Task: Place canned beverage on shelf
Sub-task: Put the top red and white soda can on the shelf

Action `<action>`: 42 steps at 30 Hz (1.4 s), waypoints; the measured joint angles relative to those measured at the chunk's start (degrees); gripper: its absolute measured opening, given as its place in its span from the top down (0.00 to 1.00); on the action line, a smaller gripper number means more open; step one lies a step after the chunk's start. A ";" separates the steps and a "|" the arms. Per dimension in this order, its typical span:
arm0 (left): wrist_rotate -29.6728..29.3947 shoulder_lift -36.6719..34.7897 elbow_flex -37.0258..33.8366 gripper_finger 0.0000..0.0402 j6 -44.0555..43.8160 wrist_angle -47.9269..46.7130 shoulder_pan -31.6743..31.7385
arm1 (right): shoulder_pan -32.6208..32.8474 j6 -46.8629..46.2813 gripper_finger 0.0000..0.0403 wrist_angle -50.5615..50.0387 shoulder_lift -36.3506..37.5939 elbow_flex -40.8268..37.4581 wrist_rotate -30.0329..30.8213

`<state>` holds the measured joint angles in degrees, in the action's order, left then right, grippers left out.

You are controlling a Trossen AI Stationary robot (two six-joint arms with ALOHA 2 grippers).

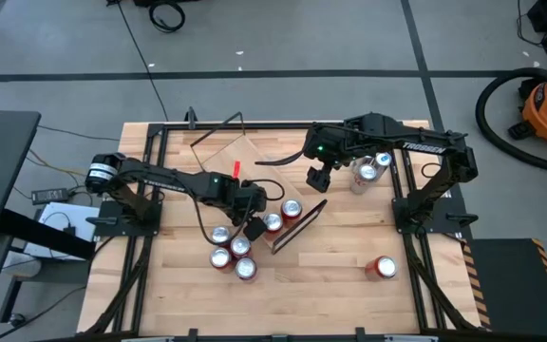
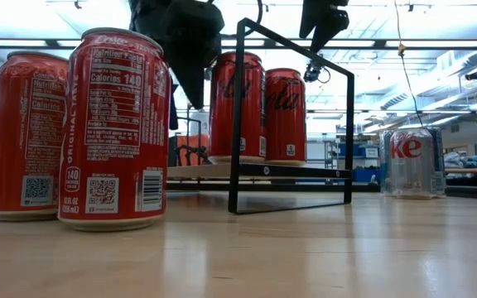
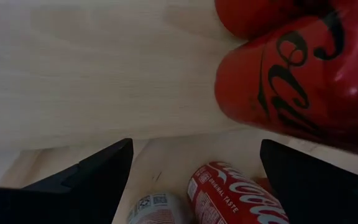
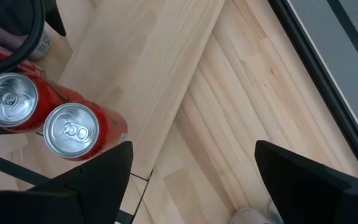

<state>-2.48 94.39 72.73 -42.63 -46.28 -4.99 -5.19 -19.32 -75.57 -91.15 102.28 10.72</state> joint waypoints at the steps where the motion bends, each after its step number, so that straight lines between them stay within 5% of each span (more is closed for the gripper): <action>1: 0.22 0.00 0.00 0.09 0.33 -0.40 0.00 | 0.00 0.01 0.14 0.00 0.00 0.00 -0.02; 9: 1.44 -4.50 1.74 0.09 5.93 -4.62 0.00 | 0.70 -0.01 0.14 0.02 0.00 0.00 -0.02; 19: 15.04 -7.40 2.43 0.09 23.43 -6.30 -4.46 | 0.81 -0.76 0.14 0.83 0.00 0.00 0.01; 42: 4.40 -3.59 2.25 0.09 35.47 -4.31 -11.00 | 3.34 -3.26 0.14 2.51 -0.02 -0.02 1.46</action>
<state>1.92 90.80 74.98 -7.16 -50.59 -16.00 -1.85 -22.58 -73.06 -91.18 102.26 12.19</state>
